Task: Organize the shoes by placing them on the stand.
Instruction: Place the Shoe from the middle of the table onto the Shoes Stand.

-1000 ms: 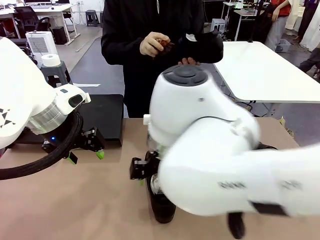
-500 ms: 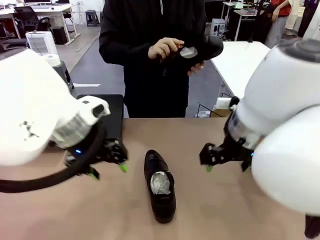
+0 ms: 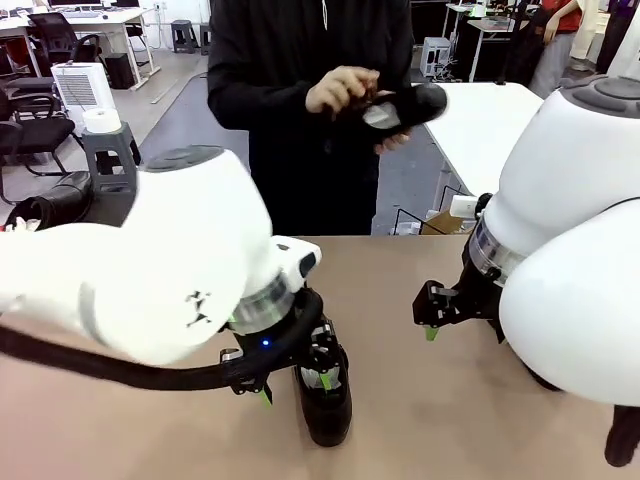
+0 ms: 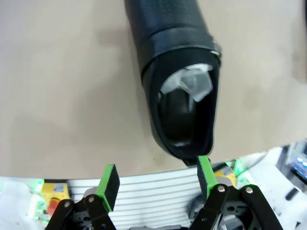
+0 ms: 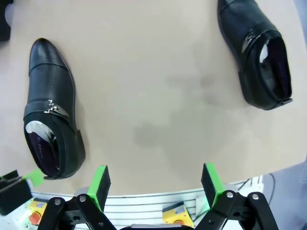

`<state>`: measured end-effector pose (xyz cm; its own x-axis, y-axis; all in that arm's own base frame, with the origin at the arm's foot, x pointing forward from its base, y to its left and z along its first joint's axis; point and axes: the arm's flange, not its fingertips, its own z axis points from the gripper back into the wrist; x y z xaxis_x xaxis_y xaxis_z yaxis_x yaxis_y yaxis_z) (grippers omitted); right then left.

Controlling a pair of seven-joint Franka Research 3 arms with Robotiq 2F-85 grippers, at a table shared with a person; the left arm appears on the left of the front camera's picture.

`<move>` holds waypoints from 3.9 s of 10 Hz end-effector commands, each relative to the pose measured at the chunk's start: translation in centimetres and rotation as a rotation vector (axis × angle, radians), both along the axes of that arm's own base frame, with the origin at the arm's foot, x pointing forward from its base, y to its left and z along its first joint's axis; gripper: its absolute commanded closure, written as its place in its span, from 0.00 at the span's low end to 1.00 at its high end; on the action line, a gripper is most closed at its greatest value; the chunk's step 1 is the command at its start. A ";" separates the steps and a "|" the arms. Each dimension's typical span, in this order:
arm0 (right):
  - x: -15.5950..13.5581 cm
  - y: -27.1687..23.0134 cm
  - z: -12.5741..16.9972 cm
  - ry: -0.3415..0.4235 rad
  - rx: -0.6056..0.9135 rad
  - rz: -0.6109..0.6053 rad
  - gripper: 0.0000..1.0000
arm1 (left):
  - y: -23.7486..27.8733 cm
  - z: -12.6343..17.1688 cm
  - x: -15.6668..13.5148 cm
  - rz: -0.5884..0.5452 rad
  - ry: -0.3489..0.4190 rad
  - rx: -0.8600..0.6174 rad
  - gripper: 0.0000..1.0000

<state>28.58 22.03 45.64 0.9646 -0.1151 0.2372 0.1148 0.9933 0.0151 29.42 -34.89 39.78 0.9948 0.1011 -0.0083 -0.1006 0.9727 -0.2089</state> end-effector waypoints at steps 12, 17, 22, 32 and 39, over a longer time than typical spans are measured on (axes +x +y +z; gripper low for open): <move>0.0 -0.1 0.3 0.002 0.016 0.011 0.00 | -1.2 -4.9 3.5 0.098 -0.064 0.088 0.88; 0.0 -0.1 0.3 0.002 0.016 0.011 0.00 | -1.4 -5.1 3.7 0.074 -0.047 0.103 1.00; 0.0 -0.1 0.3 0.002 0.016 0.011 0.00 | 6.4 3.8 0.8 -0.075 -0.079 0.044 1.00; 0.0 -0.1 0.3 0.002 0.016 0.011 0.00 | 16.2 12.1 -0.6 -0.148 -0.211 0.114 1.00; 0.0 -0.1 0.3 0.002 0.016 0.011 0.00 | 32.7 11.9 11.6 0.038 -0.481 0.234 1.00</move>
<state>28.51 22.06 45.75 0.9635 -0.1143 0.2420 0.1143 0.9933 0.0142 37.93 -2.95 52.17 0.8754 0.0853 0.4758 -0.0717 0.9963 -0.0466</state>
